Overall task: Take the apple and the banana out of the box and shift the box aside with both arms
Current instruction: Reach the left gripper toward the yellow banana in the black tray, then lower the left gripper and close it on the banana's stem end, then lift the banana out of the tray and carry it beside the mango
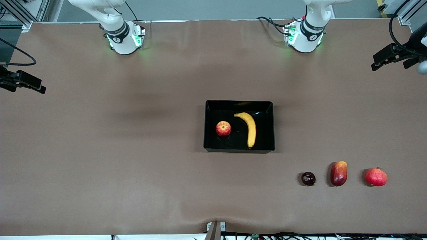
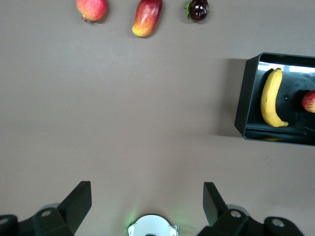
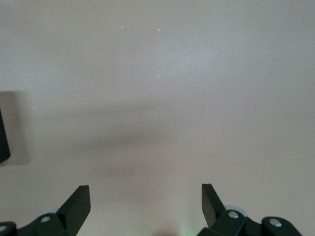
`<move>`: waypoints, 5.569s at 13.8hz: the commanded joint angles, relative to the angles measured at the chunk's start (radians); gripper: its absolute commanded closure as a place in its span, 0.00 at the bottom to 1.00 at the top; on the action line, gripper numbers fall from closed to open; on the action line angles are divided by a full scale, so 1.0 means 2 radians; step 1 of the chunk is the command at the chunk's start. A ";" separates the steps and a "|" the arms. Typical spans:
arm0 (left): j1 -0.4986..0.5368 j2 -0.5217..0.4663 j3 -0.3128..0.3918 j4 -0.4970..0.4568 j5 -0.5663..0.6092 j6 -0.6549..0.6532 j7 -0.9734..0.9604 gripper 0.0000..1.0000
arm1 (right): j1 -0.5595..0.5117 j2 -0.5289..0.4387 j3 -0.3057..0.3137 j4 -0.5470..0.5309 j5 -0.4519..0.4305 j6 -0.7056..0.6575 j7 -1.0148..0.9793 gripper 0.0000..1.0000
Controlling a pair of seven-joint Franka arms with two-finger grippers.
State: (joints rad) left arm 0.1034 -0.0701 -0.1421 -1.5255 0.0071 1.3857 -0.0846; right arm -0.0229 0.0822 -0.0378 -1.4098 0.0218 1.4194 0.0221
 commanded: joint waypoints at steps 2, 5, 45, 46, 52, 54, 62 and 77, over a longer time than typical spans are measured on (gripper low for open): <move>0.001 0.002 0.000 0.008 0.007 -0.009 0.005 0.00 | 0.012 0.000 -0.001 0.002 -0.002 0.006 0.000 0.00; -0.002 0.011 -0.001 0.009 0.007 -0.009 0.002 0.00 | 0.011 0.002 -0.001 0.003 0.001 0.012 0.001 0.00; -0.231 0.433 -0.088 -0.006 0.171 0.327 -0.594 0.00 | 0.059 0.049 -0.001 0.002 0.073 0.037 -0.001 0.00; -0.231 0.436 -0.087 -0.006 0.172 0.328 -0.596 0.00 | 0.059 0.050 -0.001 0.002 0.073 0.038 -0.002 0.00; -0.232 0.448 -0.088 -0.006 0.172 0.361 -0.604 0.39 | 0.059 0.046 0.000 0.002 0.073 0.043 0.000 0.00; -0.232 0.449 -0.088 -0.006 0.173 0.361 -0.604 0.71 | 0.060 0.046 0.000 0.002 0.073 0.043 0.004 0.00; -0.232 0.407 -0.092 0.002 0.174 0.294 -0.597 1.00 | 0.065 0.045 -0.001 0.002 0.073 0.047 0.005 0.00; -0.098 0.239 -0.094 0.012 0.148 0.128 -0.304 1.00 | 0.064 0.044 -0.001 0.002 0.068 0.044 0.004 0.00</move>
State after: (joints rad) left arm -0.1623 0.4683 -0.3236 -1.4453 0.3218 1.6538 -0.8120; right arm 0.1027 0.1800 -0.0371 -1.4032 0.1554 1.5137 0.0232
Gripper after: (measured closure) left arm 0.612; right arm 0.000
